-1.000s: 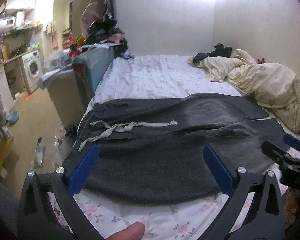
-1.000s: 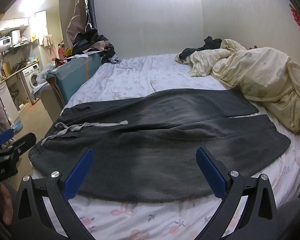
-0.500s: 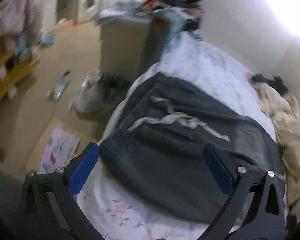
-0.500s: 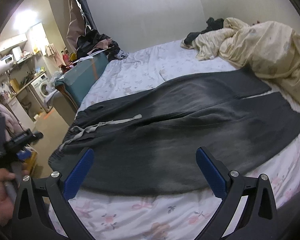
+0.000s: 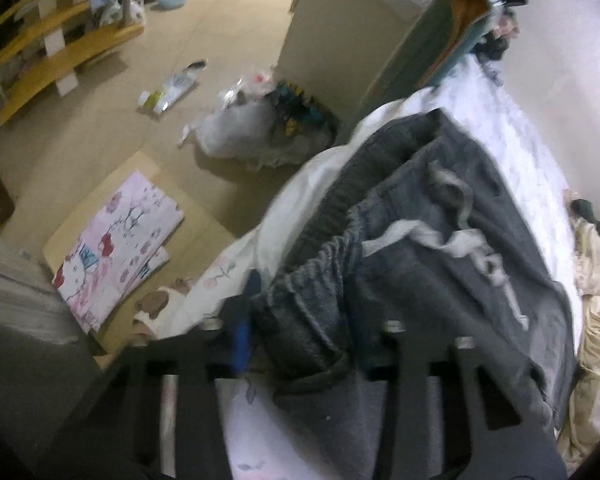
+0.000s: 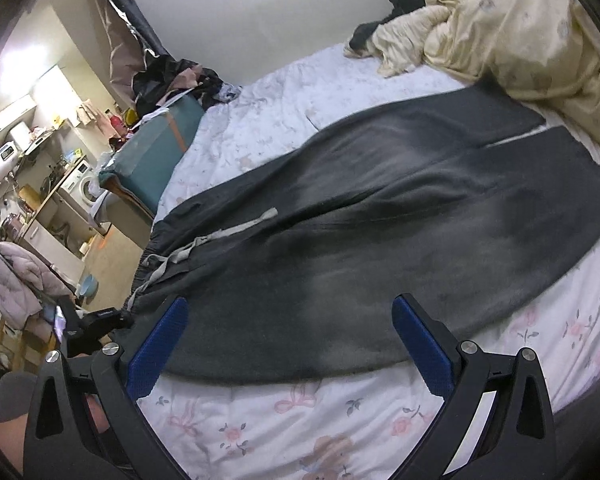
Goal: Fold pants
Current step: 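Grasp the waistband with the left gripper while the right gripper grasps the leg hem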
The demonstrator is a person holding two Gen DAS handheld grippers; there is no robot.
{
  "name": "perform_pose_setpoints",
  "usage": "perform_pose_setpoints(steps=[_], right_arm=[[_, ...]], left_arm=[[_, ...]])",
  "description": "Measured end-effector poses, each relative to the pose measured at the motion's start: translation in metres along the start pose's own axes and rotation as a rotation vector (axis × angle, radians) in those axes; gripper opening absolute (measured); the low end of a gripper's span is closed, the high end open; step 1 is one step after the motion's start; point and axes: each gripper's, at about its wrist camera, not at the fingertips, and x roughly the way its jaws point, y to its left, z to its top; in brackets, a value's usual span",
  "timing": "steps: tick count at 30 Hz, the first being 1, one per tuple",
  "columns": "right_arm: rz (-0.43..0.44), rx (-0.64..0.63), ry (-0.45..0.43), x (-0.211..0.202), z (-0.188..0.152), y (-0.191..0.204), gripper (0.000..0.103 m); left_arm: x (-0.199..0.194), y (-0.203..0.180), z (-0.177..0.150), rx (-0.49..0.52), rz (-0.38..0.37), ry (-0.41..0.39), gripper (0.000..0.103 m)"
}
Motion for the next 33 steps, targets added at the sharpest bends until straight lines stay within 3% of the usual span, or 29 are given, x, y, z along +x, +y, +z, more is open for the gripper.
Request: perform_pose_setpoints(steps=[2, 6, 11, 14, 17, 21, 23, 26, 28, 30, 31, 33], right_arm=[[-0.003, 0.006, -0.003, 0.000, 0.001, -0.003, 0.103], [0.030, 0.033, 0.031, 0.006, 0.001, -0.008, 0.103], [0.172, 0.105, 0.238, 0.041, -0.012, -0.016, 0.103], [0.216, 0.233, 0.403, 0.076, -0.035, -0.028, 0.103], [0.133, 0.373, 0.458, 0.105, -0.058, -0.049, 0.103], [0.037, 0.536, 0.411, 0.122, -0.068, -0.085, 0.103], [-0.001, 0.629, 0.347, 0.123, -0.062, -0.111, 0.099], [-0.071, 0.719, 0.220, 0.109, -0.041, -0.144, 0.095], [-0.209, 0.766, 0.120, 0.091, -0.021, -0.178, 0.095], [-0.281, 0.853, 0.063, 0.080, -0.011, -0.213, 0.092], [-0.284, 0.923, 0.012, 0.073, -0.005, -0.238, 0.090], [-0.329, 0.930, -0.015, 0.068, 0.013, -0.265, 0.090]], left_arm=[[-0.012, -0.011, 0.000, 0.044, 0.010, -0.006, 0.016], [-0.042, -0.035, 0.007, 0.161, 0.016, -0.047, 0.013], [-0.066, -0.059, 0.015, 0.306, 0.009, -0.098, 0.013], [-0.062, -0.056, 0.016, 0.272, 0.011, -0.085, 0.013], [-0.050, -0.046, 0.019, 0.208, 0.034, -0.034, 0.013], [-0.047, -0.047, 0.014, 0.226, 0.065, -0.033, 0.013], [-0.048, -0.050, 0.012, 0.252, 0.068, -0.044, 0.012], [-0.049, -0.052, 0.013, 0.272, 0.062, -0.049, 0.012], [-0.045, -0.051, 0.014, 0.271, 0.074, -0.037, 0.012], [-0.043, -0.050, 0.014, 0.266, 0.083, -0.026, 0.012], [-0.041, -0.049, 0.014, 0.264, 0.088, -0.020, 0.012], [-0.039, -0.050, 0.014, 0.268, 0.096, -0.019, 0.012]])
